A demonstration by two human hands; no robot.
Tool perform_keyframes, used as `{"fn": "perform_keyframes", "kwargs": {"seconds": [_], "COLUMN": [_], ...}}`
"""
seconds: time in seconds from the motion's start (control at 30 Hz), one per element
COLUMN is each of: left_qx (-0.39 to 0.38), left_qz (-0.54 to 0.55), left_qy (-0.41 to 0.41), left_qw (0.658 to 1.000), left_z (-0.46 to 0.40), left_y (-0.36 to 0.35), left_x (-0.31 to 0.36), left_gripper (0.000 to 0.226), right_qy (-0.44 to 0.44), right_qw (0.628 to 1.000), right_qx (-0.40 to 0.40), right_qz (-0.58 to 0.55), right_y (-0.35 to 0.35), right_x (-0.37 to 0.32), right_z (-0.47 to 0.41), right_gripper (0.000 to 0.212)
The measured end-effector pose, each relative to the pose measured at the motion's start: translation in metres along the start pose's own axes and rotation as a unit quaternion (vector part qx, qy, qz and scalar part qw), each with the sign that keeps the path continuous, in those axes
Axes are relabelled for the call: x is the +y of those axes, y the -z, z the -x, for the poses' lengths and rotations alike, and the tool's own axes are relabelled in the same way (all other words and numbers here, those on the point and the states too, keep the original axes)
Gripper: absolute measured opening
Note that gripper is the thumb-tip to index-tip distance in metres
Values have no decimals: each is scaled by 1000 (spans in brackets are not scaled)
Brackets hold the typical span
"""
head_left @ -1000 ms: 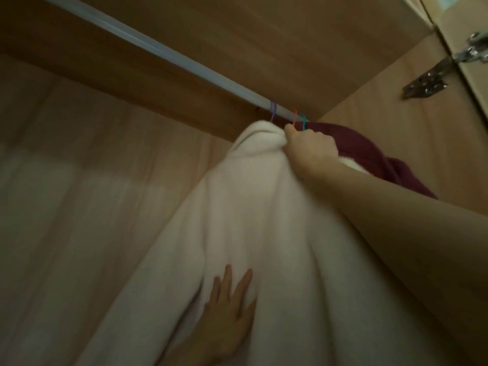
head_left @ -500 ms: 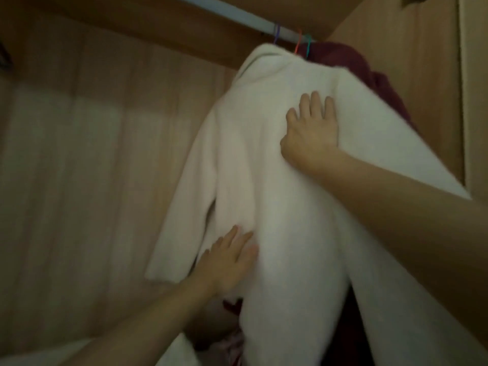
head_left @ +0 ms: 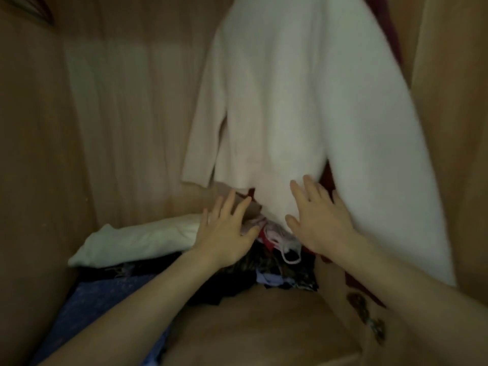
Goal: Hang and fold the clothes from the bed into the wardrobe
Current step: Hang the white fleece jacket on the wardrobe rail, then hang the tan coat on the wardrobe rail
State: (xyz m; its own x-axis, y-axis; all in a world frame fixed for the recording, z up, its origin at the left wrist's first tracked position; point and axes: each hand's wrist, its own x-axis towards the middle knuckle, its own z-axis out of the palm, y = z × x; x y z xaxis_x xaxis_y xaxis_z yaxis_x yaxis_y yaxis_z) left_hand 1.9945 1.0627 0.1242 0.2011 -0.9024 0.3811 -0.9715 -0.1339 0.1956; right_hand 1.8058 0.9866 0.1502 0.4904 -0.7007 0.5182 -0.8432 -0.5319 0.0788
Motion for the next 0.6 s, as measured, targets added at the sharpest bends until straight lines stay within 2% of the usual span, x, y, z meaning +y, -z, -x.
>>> {"fn": "perform_keyframes", "kwargs": {"seconds": [0.13, 0.27, 0.47, 0.6], "left_qx": [-16, -9, 4, -32], "left_qz": [30, 22, 25, 54], "left_qy": [-24, -101, -210, -280], "left_qw": [999, 995, 977, 958], "left_z": [52, 101, 159, 203], "left_y": [-2, -4, -16, -27], "left_x": [29, 56, 105, 153], "left_gripper": [66, 67, 69, 68], "right_qy": [-19, -63, -151, -239], "right_qw": [1000, 998, 988, 969], "right_qx": [-12, -23, -35, -57], "right_qz": [-12, -17, 7, 34], "right_y": [3, 17, 52, 79], "right_x": [-5, -8, -7, 0], "right_z": [89, 168, 278, 356], "right_gripper": [70, 67, 65, 65]}}
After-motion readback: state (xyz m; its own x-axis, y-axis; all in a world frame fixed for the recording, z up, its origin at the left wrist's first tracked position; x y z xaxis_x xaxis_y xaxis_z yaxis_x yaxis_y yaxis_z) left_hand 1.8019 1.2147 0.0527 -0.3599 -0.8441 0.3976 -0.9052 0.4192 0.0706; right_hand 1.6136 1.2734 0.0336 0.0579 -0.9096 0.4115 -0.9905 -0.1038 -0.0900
